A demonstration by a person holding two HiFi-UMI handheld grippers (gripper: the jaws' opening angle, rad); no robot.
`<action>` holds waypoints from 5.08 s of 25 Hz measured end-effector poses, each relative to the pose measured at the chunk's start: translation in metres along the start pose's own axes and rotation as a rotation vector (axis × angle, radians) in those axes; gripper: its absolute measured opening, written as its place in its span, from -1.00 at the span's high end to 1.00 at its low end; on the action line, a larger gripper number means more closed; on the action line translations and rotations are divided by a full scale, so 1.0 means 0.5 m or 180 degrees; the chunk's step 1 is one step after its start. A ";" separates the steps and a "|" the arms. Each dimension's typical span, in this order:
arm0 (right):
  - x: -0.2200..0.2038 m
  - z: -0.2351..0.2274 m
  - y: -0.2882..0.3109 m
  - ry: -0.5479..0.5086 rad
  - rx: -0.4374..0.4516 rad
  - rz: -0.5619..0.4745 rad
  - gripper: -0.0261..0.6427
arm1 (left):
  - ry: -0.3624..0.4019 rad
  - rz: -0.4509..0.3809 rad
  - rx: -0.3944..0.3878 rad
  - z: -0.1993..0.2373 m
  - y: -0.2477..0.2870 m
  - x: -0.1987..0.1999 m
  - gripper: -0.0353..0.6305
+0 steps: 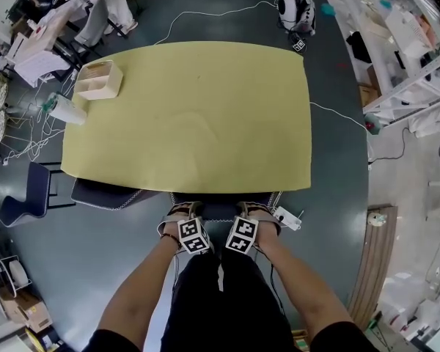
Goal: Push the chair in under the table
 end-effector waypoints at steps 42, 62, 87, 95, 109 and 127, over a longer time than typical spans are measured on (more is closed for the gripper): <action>-0.014 -0.089 -0.368 0.1320 0.0159 -0.0506 0.70 | -0.1052 -0.0687 -0.0142 0.088 -0.317 -0.021 0.47; -0.031 -0.143 -0.676 0.2274 -0.0185 -0.1640 0.86 | -0.1713 -0.1952 0.0366 0.159 -0.655 -0.014 0.76; -0.007 -0.206 -0.878 0.2242 -0.0750 -0.2330 0.88 | -0.1844 -0.2810 0.0822 0.236 -0.866 -0.064 0.86; -0.008 -0.193 -0.886 0.2371 -0.0769 -0.2586 0.88 | -0.1991 -0.3040 0.0788 0.222 -0.859 -0.079 0.86; -0.007 -0.183 -0.901 0.2520 -0.0854 -0.2811 0.88 | -0.2171 -0.3374 0.0868 0.224 -0.862 -0.109 0.87; 0.006 -0.186 -0.870 0.2592 -0.0885 -0.2815 0.88 | -0.2203 -0.3420 0.0911 0.234 -0.832 -0.115 0.87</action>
Point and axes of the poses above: the fingertips, and each gripper's own axes: y forward along the fingers, z to its left, x out of its top, the point moved 9 cm from there along -y, backward along the fingers, and after that the axes turned 14 degrees about z, right-handed, at the moved point
